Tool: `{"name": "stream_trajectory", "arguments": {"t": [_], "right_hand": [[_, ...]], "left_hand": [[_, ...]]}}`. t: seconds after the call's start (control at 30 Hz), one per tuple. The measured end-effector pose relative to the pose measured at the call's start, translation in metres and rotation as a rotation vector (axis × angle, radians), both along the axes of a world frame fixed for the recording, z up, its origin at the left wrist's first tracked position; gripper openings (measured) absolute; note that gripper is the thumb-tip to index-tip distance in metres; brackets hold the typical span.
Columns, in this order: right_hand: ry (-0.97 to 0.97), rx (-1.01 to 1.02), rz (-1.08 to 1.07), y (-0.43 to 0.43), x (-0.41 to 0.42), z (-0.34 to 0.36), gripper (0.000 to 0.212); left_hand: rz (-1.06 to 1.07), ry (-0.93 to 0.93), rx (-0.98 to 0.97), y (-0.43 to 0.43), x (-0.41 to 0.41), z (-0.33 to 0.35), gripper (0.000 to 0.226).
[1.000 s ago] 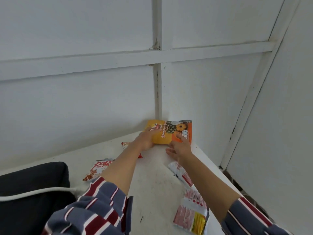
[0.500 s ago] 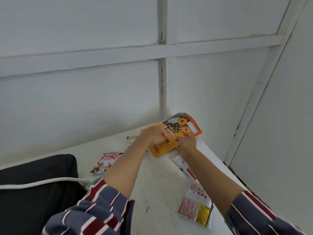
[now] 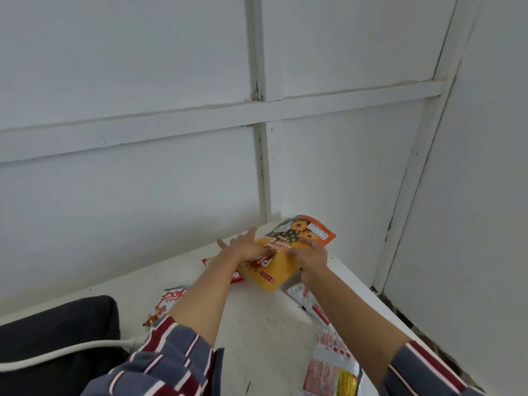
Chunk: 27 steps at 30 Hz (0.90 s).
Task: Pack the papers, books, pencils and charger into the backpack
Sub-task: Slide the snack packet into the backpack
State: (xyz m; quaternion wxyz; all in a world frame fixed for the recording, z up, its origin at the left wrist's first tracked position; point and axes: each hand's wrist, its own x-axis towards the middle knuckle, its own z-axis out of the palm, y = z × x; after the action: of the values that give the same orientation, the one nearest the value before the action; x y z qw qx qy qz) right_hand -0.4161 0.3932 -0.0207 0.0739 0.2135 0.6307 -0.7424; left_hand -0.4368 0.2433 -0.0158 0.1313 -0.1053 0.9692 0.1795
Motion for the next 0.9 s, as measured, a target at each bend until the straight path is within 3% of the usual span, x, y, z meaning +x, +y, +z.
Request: {"name": "stream_trajectory", "arguments": {"t": [0.13,0.23,0.33,0.4,0.57,0.9], "right_hand": [[0.073,-0.043,-0.037,0.002,0.002,0.006,0.049],[0.126,-0.07,-0.001,0.009,0.007,0.017,0.044],[0.171,-0.118,0.069,0.018,0.017,0.03,0.044],[0.192,-0.136,0.128,0.023,0.026,0.037,0.046],[0.236,-0.114,0.237,0.037,0.053,0.051,0.044],[0.299,-0.232,0.65,0.059,0.138,0.072,0.045]], "left_hand": [[0.034,-0.032,0.08,-0.002,0.005,0.005,0.097],[0.087,0.011,0.302,0.0,0.012,0.009,0.106],[0.122,0.102,0.566,0.003,0.025,0.027,0.075],[0.105,0.128,0.597,0.005,0.034,0.042,0.06],[0.083,0.162,0.611,0.001,0.073,0.067,0.057],[0.039,0.257,0.941,0.0,0.213,0.095,0.053]]}}
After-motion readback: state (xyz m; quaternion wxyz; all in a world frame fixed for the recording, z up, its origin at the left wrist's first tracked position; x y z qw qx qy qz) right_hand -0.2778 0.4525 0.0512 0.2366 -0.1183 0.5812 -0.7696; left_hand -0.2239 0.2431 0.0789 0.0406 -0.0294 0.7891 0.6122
